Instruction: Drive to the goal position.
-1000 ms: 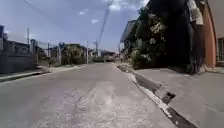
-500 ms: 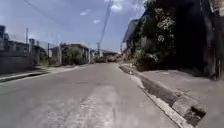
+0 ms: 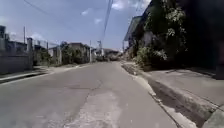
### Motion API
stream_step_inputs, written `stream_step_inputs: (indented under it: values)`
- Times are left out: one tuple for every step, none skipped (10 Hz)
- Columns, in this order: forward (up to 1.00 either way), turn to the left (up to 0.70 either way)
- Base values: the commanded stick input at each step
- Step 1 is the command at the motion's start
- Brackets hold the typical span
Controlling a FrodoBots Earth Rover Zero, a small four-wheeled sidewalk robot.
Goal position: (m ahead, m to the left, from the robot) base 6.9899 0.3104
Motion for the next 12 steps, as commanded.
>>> stream_step_inputs:
  values:
    - [1.0,0.0]
    - [1.0,0.0]
    - [1.0,0.0]
    - [1.0,0.0]
    - [1.0,0.0]
    - [1.0,0.0]
    - [1.0,0.0]
    - [1.0,0.0]
    - [1.0,0.0]
    - [1.0,0.0]
    - [1.0,0.0]
    - [1.0,0.0]
